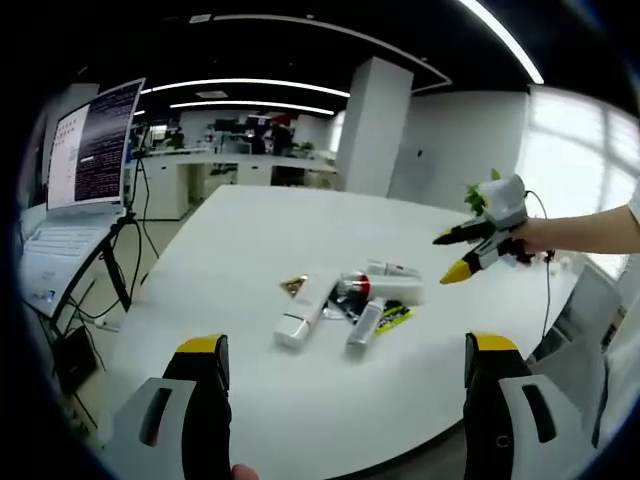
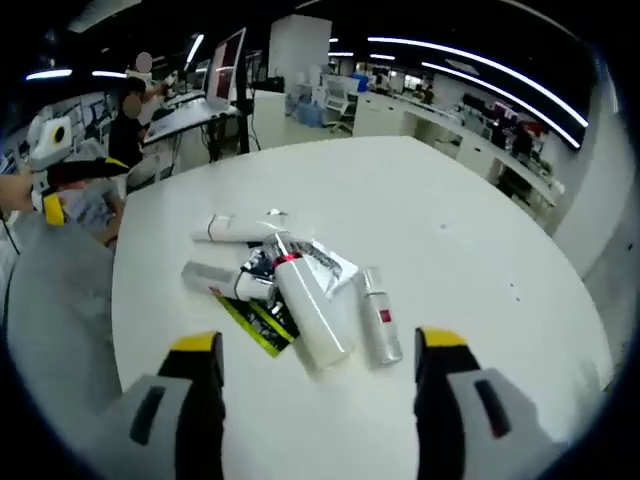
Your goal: Arrange the skincare products in the storage area until every visible bottle or jar stands upright without overlapping.
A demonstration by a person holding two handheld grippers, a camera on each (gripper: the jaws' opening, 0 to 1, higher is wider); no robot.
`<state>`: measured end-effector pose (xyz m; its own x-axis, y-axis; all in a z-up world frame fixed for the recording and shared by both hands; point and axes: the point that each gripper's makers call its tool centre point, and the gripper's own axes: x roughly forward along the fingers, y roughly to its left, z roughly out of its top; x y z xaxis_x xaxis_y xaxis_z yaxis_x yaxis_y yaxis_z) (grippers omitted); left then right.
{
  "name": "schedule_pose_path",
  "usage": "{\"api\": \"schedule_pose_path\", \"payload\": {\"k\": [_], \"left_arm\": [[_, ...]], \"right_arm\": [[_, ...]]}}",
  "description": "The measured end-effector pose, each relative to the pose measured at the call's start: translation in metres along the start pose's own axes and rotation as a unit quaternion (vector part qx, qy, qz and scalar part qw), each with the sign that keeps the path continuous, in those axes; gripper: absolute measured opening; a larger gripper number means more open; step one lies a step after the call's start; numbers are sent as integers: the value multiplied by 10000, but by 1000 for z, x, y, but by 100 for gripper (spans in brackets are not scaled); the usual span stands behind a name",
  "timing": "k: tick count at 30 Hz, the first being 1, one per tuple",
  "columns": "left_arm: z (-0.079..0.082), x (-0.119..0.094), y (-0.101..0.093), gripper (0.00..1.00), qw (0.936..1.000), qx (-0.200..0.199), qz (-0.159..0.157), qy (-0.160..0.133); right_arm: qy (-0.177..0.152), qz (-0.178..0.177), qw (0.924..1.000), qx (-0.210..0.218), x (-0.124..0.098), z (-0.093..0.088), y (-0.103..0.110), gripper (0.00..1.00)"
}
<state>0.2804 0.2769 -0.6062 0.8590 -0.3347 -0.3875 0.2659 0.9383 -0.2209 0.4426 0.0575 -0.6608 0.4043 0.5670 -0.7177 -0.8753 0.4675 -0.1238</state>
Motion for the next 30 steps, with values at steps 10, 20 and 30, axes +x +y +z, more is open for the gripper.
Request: {"api": "schedule_pose_path", "payload": {"k": [10, 20, 30], "left_arm": [[-1, 1, 3, 96, 10000, -87, 24, 34], [-3, 2, 4, 95, 9998, -170, 34, 103], [-5, 2, 5, 95, 9997, -216, 50, 143]], "right_arm": [[631, 403, 9965, -380, 43, -16, -4, 53], [912, 655, 9920, -580, 67, -18, -2, 46], [1184, 849, 9856, -858, 93, -15, 4, 37]]}}
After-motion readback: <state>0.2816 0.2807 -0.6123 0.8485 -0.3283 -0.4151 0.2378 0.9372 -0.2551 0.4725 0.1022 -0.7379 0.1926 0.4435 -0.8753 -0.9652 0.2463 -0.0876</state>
